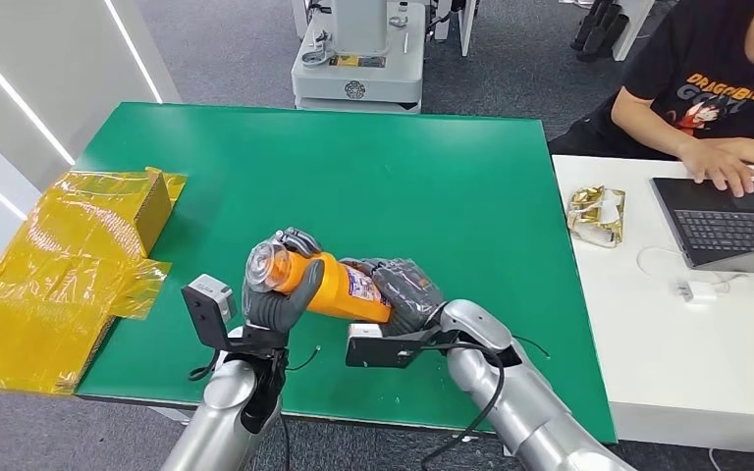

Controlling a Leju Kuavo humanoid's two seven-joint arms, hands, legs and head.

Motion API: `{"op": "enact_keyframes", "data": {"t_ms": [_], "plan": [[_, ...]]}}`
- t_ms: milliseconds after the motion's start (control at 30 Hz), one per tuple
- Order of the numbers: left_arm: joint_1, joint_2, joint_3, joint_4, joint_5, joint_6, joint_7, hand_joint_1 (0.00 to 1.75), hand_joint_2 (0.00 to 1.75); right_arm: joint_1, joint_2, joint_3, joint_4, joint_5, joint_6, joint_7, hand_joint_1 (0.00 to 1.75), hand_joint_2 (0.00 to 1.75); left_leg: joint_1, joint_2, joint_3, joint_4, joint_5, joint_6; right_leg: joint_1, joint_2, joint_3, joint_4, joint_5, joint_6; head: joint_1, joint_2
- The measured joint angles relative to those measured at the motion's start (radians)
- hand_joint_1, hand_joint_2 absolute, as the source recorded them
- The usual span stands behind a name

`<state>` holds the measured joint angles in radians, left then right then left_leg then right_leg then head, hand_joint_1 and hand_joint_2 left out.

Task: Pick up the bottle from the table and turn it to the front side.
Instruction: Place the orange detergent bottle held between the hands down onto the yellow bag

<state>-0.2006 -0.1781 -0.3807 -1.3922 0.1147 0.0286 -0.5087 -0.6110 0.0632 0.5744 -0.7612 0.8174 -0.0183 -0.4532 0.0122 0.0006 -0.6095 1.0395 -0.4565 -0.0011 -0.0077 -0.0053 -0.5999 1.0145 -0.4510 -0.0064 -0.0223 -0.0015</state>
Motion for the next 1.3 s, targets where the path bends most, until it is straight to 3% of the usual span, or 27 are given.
{"op": "enact_keyframes", "data": {"t_ms": [67,200,567,867,1067,1300], "plan": [[-0.002,-0.002,0.000,0.000,-0.001,0.001,-0.005,1.75,1.75,0.001,0.002,0.006,-0.002,0.026,-0.039,0.028,0.84,1.75,0.000,0.000,0.000,0.000,0.000,0.000,0.000,0.000,0.000,0.000,0.000,0.000,0.000,0.000],[-0.008,-0.002,0.000,0.000,-0.005,0.003,-0.010,1.75,1.75,0.001,0.008,0.011,-0.008,0.052,-0.069,0.056,0.01,1.75,0.000,0.000,0.000,0.000,0.000,0.000,0.000,0.000,0.000,0.000,0.000,0.000,0.000,0.000],[-0.022,-0.002,0.008,-0.005,-0.023,0.045,-0.021,1.75,1.75,0.054,0.009,-0.002,-0.092,0.014,-0.174,0.086,0.00,1.75,0.000,0.000,0.000,0.000,0.000,0.000,0.000,0.000,0.000,0.000,0.000,0.000,0.000,0.000],[0.000,0.008,0.059,-0.066,-0.089,0.115,-0.045,1.75,1.75,0.238,0.025,-0.080,-0.356,-0.110,-0.410,0.060,0.00,1.75,0.000,0.000,0.000,0.000,0.000,0.000,0.000,0.000,0.000,0.000,-0.001,0.000,0.000,0.000],[0.012,0.021,0.087,-0.106,-0.149,0.150,-0.047,1.75,1.75,0.343,0.041,-0.111,-0.502,-0.210,-0.484,0.015,0.00,1.75,0.000,0.000,0.000,-0.001,0.000,0.000,0.000,0.000,0.000,0.000,-0.001,0.000,0.000,0.000],[0.007,0.073,0.126,-0.152,-0.398,0.258,-0.027,1.75,1.75,0.482,0.047,-0.117,-0.656,-0.285,-0.543,-0.026,0.00,1.75,0.000,0.000,0.000,-0.001,0.000,0.000,0.000,0.000,0.000,0.000,-0.001,0.000,0.000,0.000]]}}
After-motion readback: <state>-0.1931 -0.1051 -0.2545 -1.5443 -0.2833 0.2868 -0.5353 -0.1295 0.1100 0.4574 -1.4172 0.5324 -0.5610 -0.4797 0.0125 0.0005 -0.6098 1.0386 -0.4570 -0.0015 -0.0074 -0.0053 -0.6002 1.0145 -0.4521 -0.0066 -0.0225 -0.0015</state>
